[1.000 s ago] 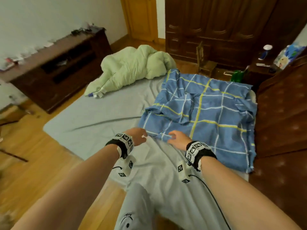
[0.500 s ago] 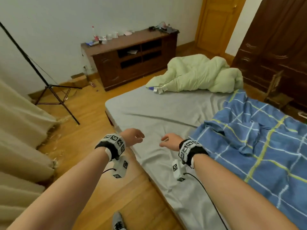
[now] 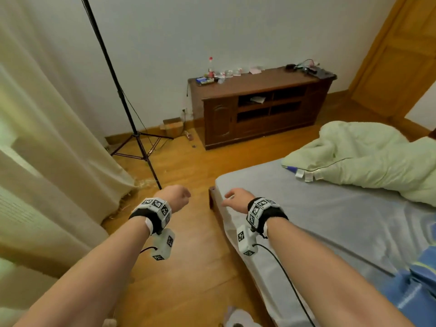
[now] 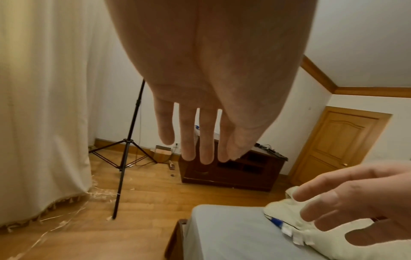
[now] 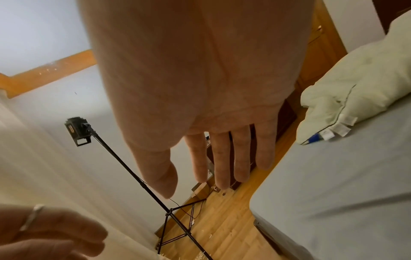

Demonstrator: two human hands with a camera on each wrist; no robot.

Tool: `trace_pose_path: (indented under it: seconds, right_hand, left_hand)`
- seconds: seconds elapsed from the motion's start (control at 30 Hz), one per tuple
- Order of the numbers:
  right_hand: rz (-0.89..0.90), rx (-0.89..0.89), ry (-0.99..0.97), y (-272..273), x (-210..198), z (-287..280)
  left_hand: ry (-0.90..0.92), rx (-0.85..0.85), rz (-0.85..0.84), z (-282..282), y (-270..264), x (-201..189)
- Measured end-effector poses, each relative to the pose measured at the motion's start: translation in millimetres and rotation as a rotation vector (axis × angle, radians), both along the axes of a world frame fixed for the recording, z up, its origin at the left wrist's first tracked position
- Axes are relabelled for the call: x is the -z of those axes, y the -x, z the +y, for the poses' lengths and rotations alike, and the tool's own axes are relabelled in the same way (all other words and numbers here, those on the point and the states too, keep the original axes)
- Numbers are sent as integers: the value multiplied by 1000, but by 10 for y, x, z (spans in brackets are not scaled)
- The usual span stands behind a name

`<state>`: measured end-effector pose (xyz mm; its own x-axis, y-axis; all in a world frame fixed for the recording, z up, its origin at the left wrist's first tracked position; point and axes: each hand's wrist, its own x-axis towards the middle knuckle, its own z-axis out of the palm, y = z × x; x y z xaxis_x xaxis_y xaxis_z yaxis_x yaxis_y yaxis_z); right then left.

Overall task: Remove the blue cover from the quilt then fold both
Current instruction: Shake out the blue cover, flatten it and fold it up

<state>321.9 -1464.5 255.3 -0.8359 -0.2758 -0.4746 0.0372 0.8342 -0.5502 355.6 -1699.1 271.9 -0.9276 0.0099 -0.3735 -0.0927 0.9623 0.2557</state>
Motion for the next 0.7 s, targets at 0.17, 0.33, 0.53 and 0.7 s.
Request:
trace_pose_path:
  seconds: [0.17, 0.33, 0.53, 0.7]
  right_hand:
    - [-27, -99, -28, 1613, 315, -864]
    - [28, -70, 33, 3444, 168, -1515]
    - [21, -50, -4, 5280, 27, -1929]
    - [-9, 174, 21, 6761, 273, -1981]
  left_hand:
    - [28, -25, -51, -884, 1471, 164]
    - [10, -39, -76, -1598, 3267, 78]
    - [-88, -39, -42, -2248, 5176, -44]
    - [-100, 102, -26, -2464, 7112, 130]
